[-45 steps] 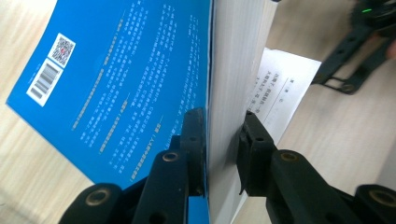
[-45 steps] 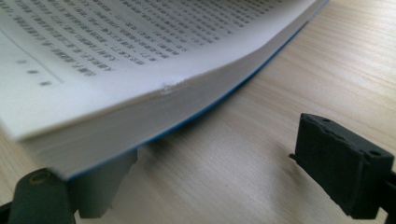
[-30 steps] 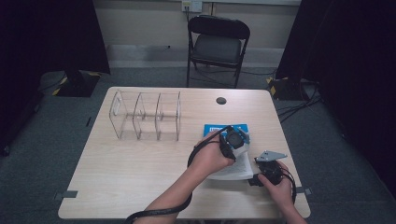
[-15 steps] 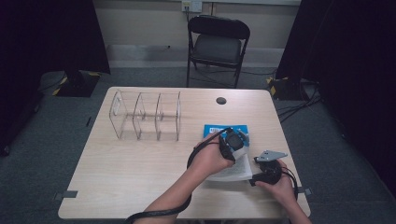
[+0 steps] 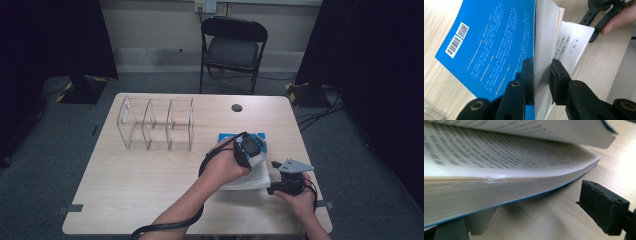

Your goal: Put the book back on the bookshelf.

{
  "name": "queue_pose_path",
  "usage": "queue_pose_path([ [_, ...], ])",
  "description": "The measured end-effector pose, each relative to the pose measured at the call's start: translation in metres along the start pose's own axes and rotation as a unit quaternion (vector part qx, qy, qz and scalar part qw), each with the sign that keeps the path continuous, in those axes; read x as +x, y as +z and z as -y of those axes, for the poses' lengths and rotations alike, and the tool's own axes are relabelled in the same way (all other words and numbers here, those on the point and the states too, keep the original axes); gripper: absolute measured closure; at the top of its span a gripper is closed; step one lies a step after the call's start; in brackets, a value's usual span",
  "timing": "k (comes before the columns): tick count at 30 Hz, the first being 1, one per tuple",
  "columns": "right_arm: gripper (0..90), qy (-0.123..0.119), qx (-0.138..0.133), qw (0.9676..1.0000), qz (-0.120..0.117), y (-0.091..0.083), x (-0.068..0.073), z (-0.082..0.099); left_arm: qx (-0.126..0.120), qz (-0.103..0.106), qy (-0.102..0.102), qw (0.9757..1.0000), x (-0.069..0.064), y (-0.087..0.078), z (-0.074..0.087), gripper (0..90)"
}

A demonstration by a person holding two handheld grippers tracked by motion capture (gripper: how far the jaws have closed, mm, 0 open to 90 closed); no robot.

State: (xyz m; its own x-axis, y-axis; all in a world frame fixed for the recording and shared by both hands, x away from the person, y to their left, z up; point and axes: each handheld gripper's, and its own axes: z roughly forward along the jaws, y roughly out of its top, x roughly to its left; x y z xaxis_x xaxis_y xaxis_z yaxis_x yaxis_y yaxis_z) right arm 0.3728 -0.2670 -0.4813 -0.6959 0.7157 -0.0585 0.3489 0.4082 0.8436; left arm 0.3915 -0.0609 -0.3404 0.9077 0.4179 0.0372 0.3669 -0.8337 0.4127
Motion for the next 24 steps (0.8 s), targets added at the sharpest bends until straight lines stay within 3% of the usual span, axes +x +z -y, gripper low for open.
queue_pose_path([
  [7, 15.8, -0.013, -0.015, 0.9998, 0.003, -0.007, 0.001, -0.006, 0.006, -0.002, 0.006, 1.0, -0.003, -0.006, -0.005, 75.7],
  [13, 15.7, -0.042, -0.029, 0.9987, 0.007, -0.012, 0.001, -0.016, 0.005, -0.002, 0.006, 1.0, -0.002, -0.011, -0.007, 75.7],
  [24, 15.6, -0.037, -0.037, 0.9986, -0.01, -0.016, 0.002, -0.024, 0.019, -0.002, 0.026, 0.9995, -0.003, -0.021, -0.012, 75.6],
])
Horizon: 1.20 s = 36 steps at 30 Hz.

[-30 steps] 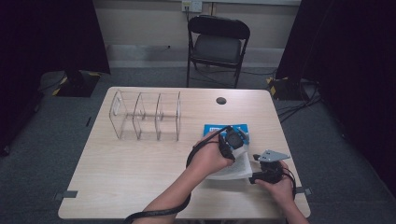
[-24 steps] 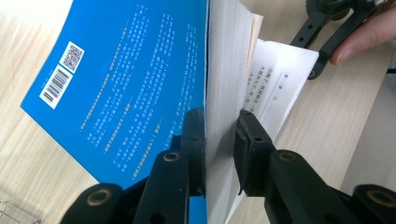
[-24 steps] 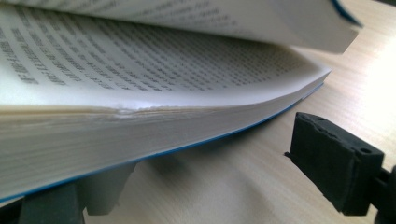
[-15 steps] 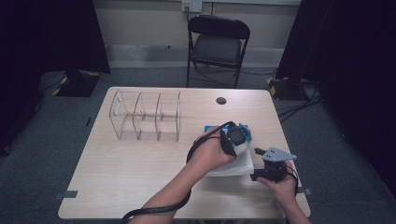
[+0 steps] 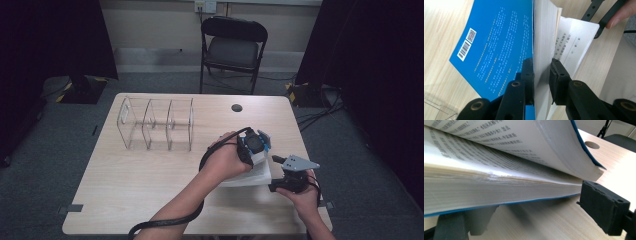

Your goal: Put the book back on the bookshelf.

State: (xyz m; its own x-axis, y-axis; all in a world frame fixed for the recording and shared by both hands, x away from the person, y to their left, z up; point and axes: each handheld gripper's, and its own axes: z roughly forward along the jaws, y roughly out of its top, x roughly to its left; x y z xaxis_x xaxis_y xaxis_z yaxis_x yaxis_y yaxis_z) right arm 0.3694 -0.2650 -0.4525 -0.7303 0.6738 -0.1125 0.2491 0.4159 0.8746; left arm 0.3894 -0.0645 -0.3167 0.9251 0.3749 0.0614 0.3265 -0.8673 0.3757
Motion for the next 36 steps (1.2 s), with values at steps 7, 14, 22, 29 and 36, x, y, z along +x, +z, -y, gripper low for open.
queue_pose_path([
  [7, 15.1, -0.011, -0.004, 0.9999, -0.003, -0.007, 0.001, -0.011, -0.001, 0.002, 0.0, 1.0, -0.001, -0.012, -0.002, 75.6],
  [14, 13.3, -0.021, -0.01, 0.9997, -0.003, -0.01, 0.002, -0.021, 0.002, 0.002, 0.011, 0.9999, -0.002, -0.017, -0.004, 75.6],
  [22, 12.0, -0.035, -0.013, 0.9993, -0.004, -0.009, -0.002, -0.026, 0.003, 0.005, 0.016, 0.9999, -0.003, -0.018, -0.007, 75.7],
  [29, 11.5, -0.054, -0.026, 0.9982, -0.007, -0.017, 0.001, -0.037, 0.002, 0.012, 0.024, 0.9996, 0.001, -0.035, -0.012, 75.6],
  [36, 11.0, -0.08, -0.029, 0.9962, -0.018, -0.017, -0.002, -0.044, 0.0, 0.019, 0.026, 0.9995, 0.001, -0.037, -0.013, 75.6],
])
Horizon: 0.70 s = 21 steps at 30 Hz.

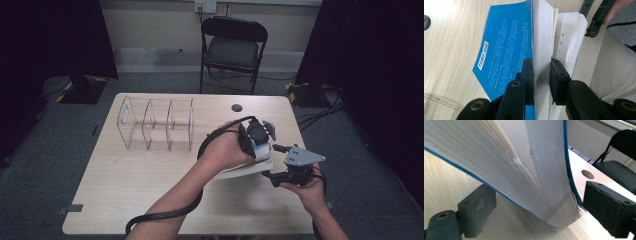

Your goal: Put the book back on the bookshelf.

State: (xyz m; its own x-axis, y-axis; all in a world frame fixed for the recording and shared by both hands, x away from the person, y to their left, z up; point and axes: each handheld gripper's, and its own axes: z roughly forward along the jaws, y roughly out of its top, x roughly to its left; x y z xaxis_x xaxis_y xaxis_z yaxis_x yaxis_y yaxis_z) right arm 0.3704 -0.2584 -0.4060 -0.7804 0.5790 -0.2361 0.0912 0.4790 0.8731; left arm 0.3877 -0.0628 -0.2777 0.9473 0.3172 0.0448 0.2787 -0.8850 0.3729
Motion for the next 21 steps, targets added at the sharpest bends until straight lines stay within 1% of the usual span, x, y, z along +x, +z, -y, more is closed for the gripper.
queue_pose_path([
  [1, 11.0, -0.006, 0.0, 1.0, -0.003, 0.001, -0.001, -0.001, -0.001, 0.001, -0.003, 1.0, 0.0, 0.0, 0.0, 75.6],
  [2, 11.0, -0.014, 0.001, 0.9999, -0.006, 0.001, -0.002, -0.002, 0.0, 0.001, 0.003, 1.0, 0.0, 0.0, 0.0, 75.6],
  [4, 11.0, -0.021, 0.005, 0.9997, -0.011, 0.003, -0.002, -0.004, 0.001, 0.0, 0.006, 1.0, 0.001, 0.0, -0.001, 75.6],
  [5, 11.1, -0.027, 0.007, 0.9995, -0.014, 0.003, -0.003, -0.005, 0.001, 0.0, 0.004, 1.0, 0.001, 0.0, -0.001, 75.6],
  [7, 11.3, -0.031, 0.008, 0.9993, -0.018, 0.004, -0.003, -0.006, 0.001, 0.002, 0.006, 1.0, 0.002, 0.0, -0.001, 75.6],
  [10, 12.5, -0.042, 0.002, 0.9988, -0.024, 0.006, -0.003, -0.006, -0.001, 0.004, 0.002, 1.0, 0.002, 0.0, -0.001, 75.6],
  [11, 14.2, -0.044, 0.001, 0.9987, -0.024, 0.007, -0.003, -0.006, 0.0, 0.004, 0.005, 1.0, 0.003, 0.0, -0.002, 75.6],
  [12, 14.9, -0.045, 0.001, 0.9985, -0.031, 0.007, -0.002, -0.006, -0.001, 0.002, 0.003, 1.0, 0.001, 0.0, -0.001, 75.6],
  [14, 19.7, -0.054, -0.002, 0.9978, -0.038, 0.008, -0.001, -0.007, 0.003, 0.002, 0.01, 0.9999, 0.001, 0.0, -0.002, 75.6],
  [15, 24.1, -0.06, -0.002, 0.9972, -0.045, 0.007, -0.001, -0.007, 0.002, 0.003, 0.007, 1.0, 0.0, 0.001, -0.001, 75.6],
  [16, 27.6, -0.063, -0.002, 0.9968, -0.049, 0.007, -0.001, -0.008, 0.004, 0.0, 0.016, 0.9999, 0.0, 0.0, -0.002, 75.6],
  [17, 31.3, -0.071, -0.003, 0.9959, -0.055, 0.006, -0.001, -0.008, 0.006, 0.001, 0.014, 0.9999, 0.0, 0.0, -0.002, 75.5],
  [18, 34.0, -0.075, 0.001, 0.9954, -0.059, 0.006, 0.0, -0.009, 0.005, 0.0, 0.017, 0.9998, 0.0, 0.0, -0.002, 75.6],
  [20, 38.5, -0.08, 0.008, 0.9944, -0.069, 0.006, 0.001, -0.011, 0.013, 0.0, 0.026, 0.9996, 0.0, 0.0, -0.003, 75.4],
  [21, 40.2, -0.078, 0.012, 0.9942, -0.073, 0.005, 0.001, -0.012, 0.006, -0.002, 0.023, 0.9997, -0.001, 0.0, -0.002, 75.2],
])
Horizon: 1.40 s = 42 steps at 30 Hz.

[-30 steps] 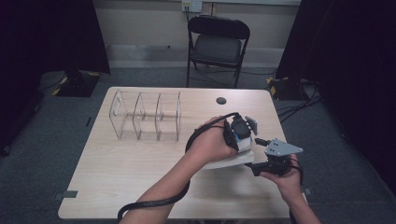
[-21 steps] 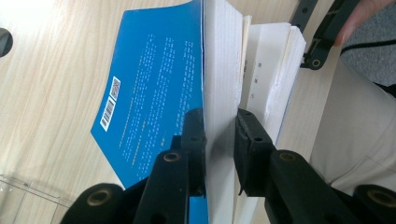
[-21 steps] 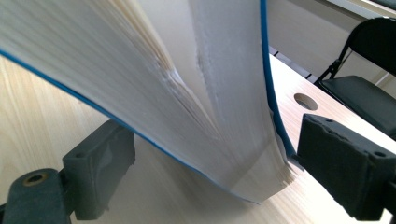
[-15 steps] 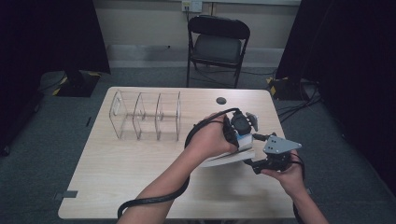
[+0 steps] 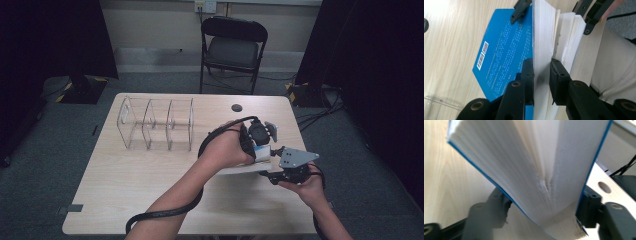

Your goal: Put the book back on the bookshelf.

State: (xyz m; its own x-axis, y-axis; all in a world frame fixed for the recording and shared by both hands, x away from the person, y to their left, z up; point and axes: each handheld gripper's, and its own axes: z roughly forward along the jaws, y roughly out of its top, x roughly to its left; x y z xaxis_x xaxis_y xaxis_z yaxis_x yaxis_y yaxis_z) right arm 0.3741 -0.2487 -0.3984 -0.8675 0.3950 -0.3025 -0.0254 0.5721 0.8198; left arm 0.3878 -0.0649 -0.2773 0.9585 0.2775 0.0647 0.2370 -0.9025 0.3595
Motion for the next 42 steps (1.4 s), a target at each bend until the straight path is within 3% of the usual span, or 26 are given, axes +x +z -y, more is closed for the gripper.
queue_pose_path([
  [4, 48.2, 0.021, 0.002, 0.9995, -0.025, 0.0, -0.001, 0.002, -0.018, 0.008, -0.001, 0.9998, 0.004, -0.003, 0.004, 71.4],
  [9, 49.6, 0.037, 0.007, 0.9988, -0.032, 0.002, 0.0, 0.001, -0.037, 0.017, -0.014, 0.9991, 0.011, -0.002, 0.013, 65.2],
  [13, 49.9, 0.062, 0.004, 0.9973, -0.04, 0.002, -0.004, 0.004, -0.065, 0.002, -0.009, 0.9978, 0.016, -0.004, 0.016, 49.7],
  [15, 50.1, 0.071, 0.002, 0.9965, -0.043, 0.001, -0.005, 0.005, -0.084, 0.016, -0.028, 0.9959, 0.02, -0.01, 0.019, 43.5],
  [16, 50.1, 0.076, 0.0, 0.9961, -0.044, 0.001, -0.006, 0.006, -0.09, 0.003, -0.023, 0.9957, 0.021, -0.013, 0.021, 40.9],
  [18, 50.1, 0.087, -0.002, 0.9951, -0.047, 0.001, -0.008, 0.007, -0.095, 0.0, -0.027, 0.9951, 0.024, -0.016, 0.025, 37.0],
  [28, 50.2, 0.129, -0.004, 0.9903, -0.053, 0.0, -0.021, 0.006, -0.092, -0.025, -0.033, 0.9949, 0.034, -0.021, 0.044, 27.3],
  [31, 50.2, 0.137, -0.003, 0.9888, -0.059, 0.0, -0.026, 0.005, -0.105, -0.036, -0.049, 0.9926, 0.038, -0.023, 0.05, 25.4],
  [42, 50.3, 0.16, -0.002, 0.9844, -0.073, 0.0, -0.038, 0.004, -0.095, -0.048, -0.086, 0.9906, 0.055, -0.02, 0.075, 24.5],
])
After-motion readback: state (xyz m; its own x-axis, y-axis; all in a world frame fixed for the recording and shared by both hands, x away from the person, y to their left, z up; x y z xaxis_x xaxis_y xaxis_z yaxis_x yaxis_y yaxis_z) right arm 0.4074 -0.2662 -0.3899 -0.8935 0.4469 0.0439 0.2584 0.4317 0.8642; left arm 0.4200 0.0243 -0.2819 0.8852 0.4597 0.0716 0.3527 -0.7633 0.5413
